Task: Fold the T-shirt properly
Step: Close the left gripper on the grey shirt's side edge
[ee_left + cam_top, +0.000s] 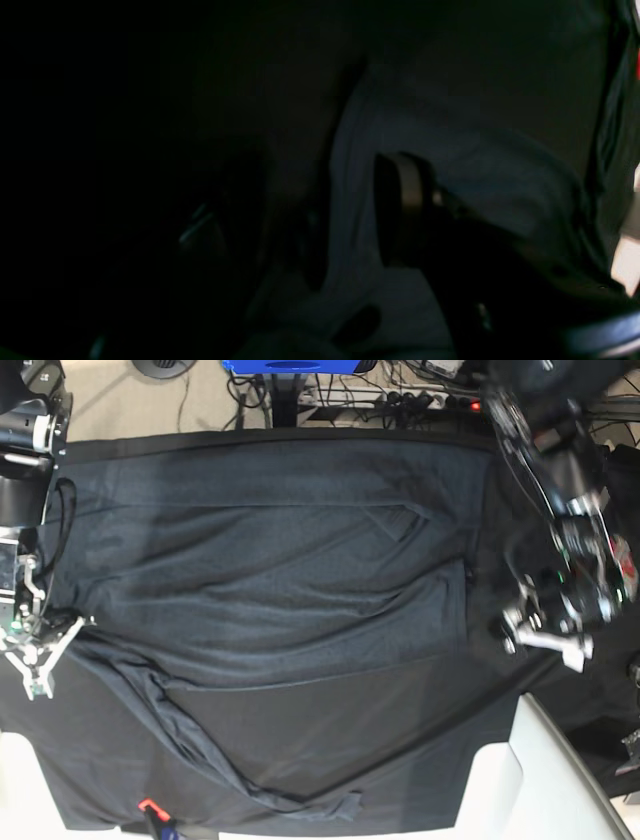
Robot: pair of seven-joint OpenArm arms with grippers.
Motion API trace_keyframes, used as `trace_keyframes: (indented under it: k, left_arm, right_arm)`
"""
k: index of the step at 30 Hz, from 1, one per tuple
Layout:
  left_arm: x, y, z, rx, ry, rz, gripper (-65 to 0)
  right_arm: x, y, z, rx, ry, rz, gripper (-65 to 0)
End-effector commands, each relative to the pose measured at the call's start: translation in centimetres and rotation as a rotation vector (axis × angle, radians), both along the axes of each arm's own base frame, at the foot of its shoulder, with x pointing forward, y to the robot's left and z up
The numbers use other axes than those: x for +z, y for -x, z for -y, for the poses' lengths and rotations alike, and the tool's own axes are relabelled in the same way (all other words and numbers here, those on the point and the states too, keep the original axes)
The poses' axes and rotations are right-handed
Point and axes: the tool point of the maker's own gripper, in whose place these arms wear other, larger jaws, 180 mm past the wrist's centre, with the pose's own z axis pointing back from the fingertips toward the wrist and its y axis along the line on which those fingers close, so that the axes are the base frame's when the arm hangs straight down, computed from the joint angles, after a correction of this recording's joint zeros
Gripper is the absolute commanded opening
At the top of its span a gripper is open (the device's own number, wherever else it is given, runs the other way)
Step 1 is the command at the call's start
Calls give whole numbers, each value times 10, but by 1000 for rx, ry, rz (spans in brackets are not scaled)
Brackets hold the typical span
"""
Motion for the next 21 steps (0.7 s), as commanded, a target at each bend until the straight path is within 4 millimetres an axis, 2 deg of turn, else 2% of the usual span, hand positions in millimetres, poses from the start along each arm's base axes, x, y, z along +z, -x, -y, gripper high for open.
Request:
trace_keyframes:
  k: [1,5,6,11,12,18,21]
  left_arm:
    - [9,-12,-4,-5,1,19,-306]
    - [-7,-28,-5,24,30,-1,-306]
    - [-11,-29,-12,40,24,-8,-306]
    - [-26,-38,-10,47,-8,-7,-306]
    - [-30,-39,-10,52,-16,-4,-306]
    - [-56,-41,5,18,-59,-48,-306]
    - [-58,-45,9,23,-61,-38,-306]
  right_arm:
    - [21,-17,10,-3,23,62,-645]
    - [21,-17,10,-6,22,63,-645]
    - [21,-17,10,-6,22,63,-645]
    - [22,-16,11,-7,24,63,-645]
    - [23,-15,16,-11,32,62,-645]
    - [24,-15,20,-13,40,62,-645]
    - [24,-15,20,-13,40,62,-645]
